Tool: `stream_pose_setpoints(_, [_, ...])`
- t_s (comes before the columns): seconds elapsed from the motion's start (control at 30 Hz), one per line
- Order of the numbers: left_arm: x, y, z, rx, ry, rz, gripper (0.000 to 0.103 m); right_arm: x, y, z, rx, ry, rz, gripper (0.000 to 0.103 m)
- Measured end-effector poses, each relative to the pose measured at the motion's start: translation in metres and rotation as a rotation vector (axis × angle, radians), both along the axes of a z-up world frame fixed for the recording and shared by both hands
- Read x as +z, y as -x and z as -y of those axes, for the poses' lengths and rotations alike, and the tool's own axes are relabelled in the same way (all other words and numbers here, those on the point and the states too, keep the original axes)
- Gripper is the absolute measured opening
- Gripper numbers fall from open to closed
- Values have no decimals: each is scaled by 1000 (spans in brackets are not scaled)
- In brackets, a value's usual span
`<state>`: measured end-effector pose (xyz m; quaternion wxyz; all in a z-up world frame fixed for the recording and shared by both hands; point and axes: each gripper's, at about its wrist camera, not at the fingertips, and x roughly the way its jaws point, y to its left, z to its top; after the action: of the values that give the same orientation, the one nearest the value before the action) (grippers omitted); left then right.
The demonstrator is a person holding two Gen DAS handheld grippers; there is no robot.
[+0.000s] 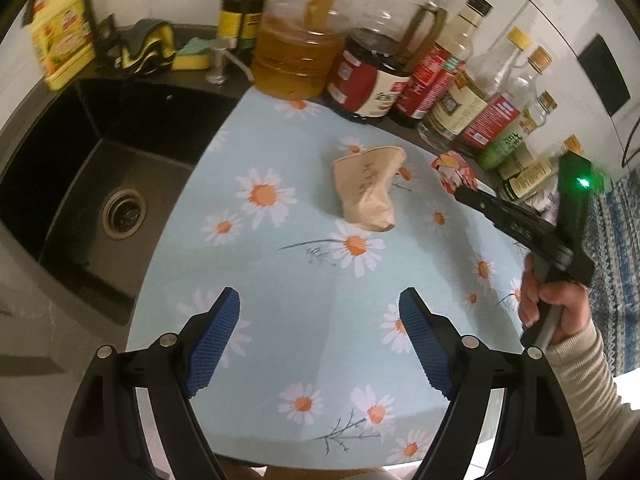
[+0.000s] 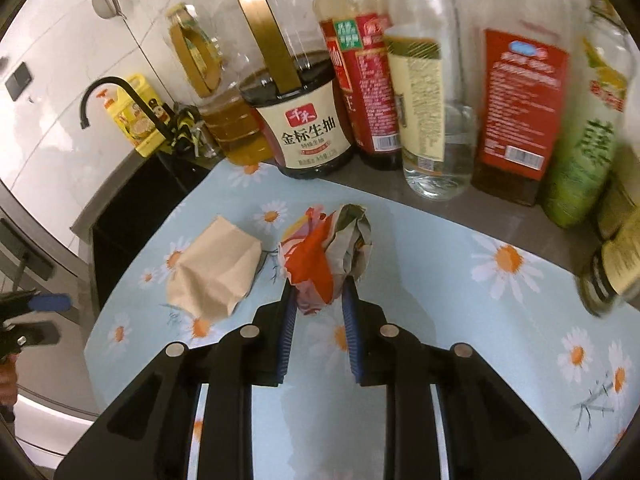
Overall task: Collect trash
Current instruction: 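Grasp the tan paper bag with the left tool while the right tool holds the foil wrapper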
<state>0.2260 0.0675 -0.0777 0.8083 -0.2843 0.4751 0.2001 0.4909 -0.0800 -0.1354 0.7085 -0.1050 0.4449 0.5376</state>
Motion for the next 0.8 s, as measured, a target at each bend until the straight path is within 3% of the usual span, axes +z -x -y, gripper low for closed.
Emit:
stream_pose_setpoints(0.13, [0,-22,3,-41,-19,7,92,15,9,26,-7,-28,2,24])
stream_pose_setpoints(0.5, [-22,-93,-2,-150,-42,-58,92,38,37,94,-46,-96,-15,24])
stream_pose_setpoints(0.8, [-55,-135,-18,-179,-42,-147,92,24,39,126,-79,-94,-56,24])
